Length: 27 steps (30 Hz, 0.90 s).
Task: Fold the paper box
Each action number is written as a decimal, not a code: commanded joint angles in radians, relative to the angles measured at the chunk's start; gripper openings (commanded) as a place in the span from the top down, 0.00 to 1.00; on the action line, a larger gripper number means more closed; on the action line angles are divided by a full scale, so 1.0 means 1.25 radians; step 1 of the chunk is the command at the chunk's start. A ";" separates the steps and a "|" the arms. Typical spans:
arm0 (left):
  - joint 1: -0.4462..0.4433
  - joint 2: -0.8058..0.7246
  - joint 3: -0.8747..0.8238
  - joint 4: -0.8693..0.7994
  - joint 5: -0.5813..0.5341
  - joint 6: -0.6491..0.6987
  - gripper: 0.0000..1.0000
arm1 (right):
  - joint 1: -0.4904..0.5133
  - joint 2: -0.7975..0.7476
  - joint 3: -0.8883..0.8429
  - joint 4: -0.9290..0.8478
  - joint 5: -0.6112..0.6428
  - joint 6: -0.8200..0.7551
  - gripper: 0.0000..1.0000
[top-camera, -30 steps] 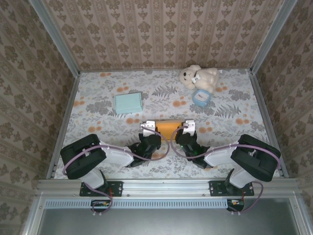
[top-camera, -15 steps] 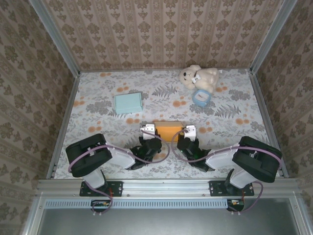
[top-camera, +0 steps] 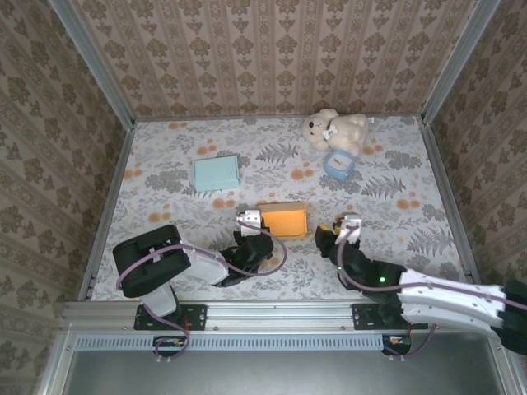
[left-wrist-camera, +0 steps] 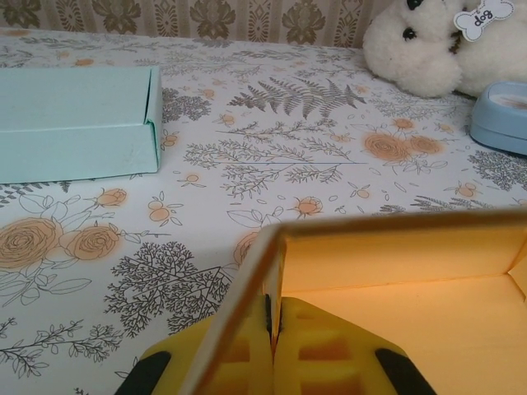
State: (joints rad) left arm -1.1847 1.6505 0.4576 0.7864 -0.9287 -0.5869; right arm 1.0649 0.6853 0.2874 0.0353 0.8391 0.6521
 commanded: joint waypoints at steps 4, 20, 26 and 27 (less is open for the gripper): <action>-0.010 0.023 -0.005 -0.070 -0.002 0.008 0.95 | -0.051 -0.116 0.111 -0.179 -0.002 -0.131 0.43; -0.016 0.053 0.005 -0.056 -0.015 0.040 0.95 | -0.214 0.558 0.564 -0.225 -0.275 -0.209 0.36; -0.020 0.060 0.007 -0.050 0.002 0.060 0.93 | -0.221 0.686 0.592 -0.221 -0.291 -0.198 0.35; -0.023 0.059 0.007 -0.050 0.003 0.068 0.93 | -0.222 0.696 0.594 -0.219 -0.292 -0.198 0.35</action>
State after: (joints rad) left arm -1.1999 1.6947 0.4767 0.8017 -0.9554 -0.5392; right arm 0.7933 1.5352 1.0004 -0.2092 0.4904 0.4141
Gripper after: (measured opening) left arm 0.072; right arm 0.644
